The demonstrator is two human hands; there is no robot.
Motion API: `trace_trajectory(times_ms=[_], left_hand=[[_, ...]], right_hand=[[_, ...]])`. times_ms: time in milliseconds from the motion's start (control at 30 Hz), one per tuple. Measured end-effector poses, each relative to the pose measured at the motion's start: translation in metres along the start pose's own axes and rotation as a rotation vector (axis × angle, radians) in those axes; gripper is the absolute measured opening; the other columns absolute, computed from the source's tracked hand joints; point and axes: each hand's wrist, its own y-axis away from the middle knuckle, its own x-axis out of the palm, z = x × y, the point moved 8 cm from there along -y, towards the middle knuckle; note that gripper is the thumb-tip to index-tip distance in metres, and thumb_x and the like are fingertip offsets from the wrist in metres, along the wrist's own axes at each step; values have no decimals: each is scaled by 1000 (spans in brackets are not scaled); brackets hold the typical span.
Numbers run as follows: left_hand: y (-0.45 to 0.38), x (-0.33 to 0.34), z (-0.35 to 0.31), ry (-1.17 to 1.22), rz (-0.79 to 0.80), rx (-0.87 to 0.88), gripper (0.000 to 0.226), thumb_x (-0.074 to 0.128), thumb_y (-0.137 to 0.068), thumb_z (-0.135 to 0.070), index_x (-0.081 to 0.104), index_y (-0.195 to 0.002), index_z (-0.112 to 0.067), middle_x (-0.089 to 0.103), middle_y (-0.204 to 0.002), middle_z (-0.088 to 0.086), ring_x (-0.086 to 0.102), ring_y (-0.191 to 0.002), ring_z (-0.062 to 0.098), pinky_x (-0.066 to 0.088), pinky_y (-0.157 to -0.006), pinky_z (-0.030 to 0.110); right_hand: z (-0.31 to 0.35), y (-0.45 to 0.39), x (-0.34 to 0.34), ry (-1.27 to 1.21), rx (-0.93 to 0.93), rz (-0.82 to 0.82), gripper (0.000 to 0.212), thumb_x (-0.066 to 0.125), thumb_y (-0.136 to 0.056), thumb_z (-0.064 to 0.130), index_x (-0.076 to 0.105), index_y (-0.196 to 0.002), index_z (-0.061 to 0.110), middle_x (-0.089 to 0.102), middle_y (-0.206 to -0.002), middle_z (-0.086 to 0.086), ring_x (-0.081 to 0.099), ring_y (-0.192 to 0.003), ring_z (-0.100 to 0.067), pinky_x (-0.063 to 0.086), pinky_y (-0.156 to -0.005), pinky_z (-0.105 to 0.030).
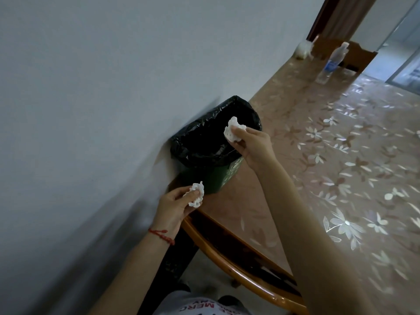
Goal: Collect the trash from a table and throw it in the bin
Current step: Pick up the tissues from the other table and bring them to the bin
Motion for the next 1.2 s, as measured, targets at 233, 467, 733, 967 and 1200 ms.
trace_trajectory(times_ms=[233, 467, 733, 967, 1200], left_hand=[[0, -1, -3, -12, -1, 6, 20, 64, -80, -6, 65, -97, 3, 66, -88, 13, 64, -78, 20, 57, -67, 22], [0, -8, -1, 0, -38, -5, 10, 64, -79, -4, 67, -88, -4, 68, -85, 10, 66, -71, 15, 57, -64, 21], [1, -8, 7, -29, -32, -25, 11, 64, -80, -4, 67, -90, -4, 67, -89, 12, 65, -78, 18, 57, -66, 22], [6, -2, -2, -93, -7, 34, 12, 64, -80, -5, 68, -91, -5, 69, -87, 10, 66, -77, 17, 57, -66, 21], [7, 29, -64, -227, 36, 275, 11, 69, -76, -9, 70, -82, -19, 70, -80, 5, 68, -76, 15, 56, -68, 24]], right_hand=[[0, -2, 1, -2, 27, 35, 19, 65, -85, 15, 66, -98, 0, 68, -100, -16, 66, -93, -24, 56, -78, -27], [-1, 50, -31, 367, -165, -80, 35, 66, -83, 19, 61, -116, 8, 69, -105, -5, 66, -96, -13, 52, -86, -26], [-61, 97, -47, 1210, -474, -46, 42, 58, -88, 31, 53, -127, 15, 52, -132, -3, 50, -117, -16, 38, -92, -23], [-102, 108, -54, 1583, -507, 49, 51, 37, -87, 42, 61, -116, 8, 60, -122, -12, 59, -108, -25, 56, -75, -34], [-105, 108, -55, 1627, -502, 65, 49, 38, -85, 41, 61, -114, 9, 62, -120, -13, 61, -106, -27, 56, -74, -35]])
